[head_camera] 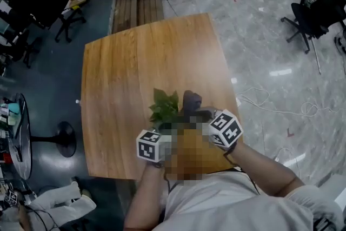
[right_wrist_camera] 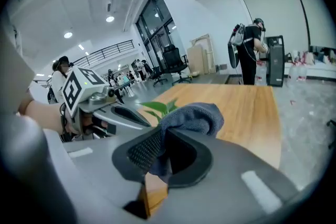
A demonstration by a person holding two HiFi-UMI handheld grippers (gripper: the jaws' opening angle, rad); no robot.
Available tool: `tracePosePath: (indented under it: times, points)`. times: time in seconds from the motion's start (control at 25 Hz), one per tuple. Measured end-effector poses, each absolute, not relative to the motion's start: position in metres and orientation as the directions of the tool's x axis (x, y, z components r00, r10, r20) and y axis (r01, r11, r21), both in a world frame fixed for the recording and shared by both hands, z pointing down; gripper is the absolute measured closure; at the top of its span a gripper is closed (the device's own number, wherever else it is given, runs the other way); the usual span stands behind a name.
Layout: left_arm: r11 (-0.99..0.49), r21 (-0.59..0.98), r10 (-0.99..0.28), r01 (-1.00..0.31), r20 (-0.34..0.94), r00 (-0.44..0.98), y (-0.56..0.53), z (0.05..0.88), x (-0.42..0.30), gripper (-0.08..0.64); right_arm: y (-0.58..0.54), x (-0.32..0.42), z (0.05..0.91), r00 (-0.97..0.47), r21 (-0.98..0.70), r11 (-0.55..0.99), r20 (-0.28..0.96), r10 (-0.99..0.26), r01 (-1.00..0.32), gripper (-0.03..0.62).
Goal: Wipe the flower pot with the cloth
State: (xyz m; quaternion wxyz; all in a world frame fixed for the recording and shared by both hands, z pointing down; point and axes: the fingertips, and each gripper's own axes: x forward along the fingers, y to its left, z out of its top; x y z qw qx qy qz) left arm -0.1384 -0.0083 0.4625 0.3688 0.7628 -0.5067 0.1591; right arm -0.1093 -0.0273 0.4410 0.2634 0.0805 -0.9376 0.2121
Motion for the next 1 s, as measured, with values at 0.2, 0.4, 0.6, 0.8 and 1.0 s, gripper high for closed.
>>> tracePosePath:
  times: [0.2,0.4,0.6,0.8,1.0]
  points:
    - [-0.239,0.343,-0.757,-0.909,0.521,0.395,0.000,0.380,-0.141,0.554,-0.020,-0.102,0.344,-0.904,-0.277,0.930,0.412,-0.111,-0.240,0.565]
    - [-0.218,0.251,-0.857,-0.943,0.414,0.308,0.010,0.307,-0.152,0.554,-0.016,-0.098,0.264,-0.940,-0.186,0.952,0.290,-0.182,-0.242,0.565]
    - [-0.147,0.204,-0.917,-0.968,0.338,0.210,0.024,0.266,-0.174,0.554,-0.008,-0.098,0.217,-0.954,-0.105,0.965,0.209,-0.213,-0.238,0.563]
    - [-0.092,0.145,-0.953,-0.985,0.275,0.129,0.034,0.232,-0.183,0.554,0.003,-0.098,0.189,-0.962,-0.062,0.969,0.150,-0.230,-0.241,0.563]
    - [-0.064,0.124,-0.970,-0.990,0.223,0.091,0.040,0.211,-0.184,0.554,0.008,-0.097,0.173,-0.963,-0.038,0.967,0.112,-0.246,-0.251,0.566]
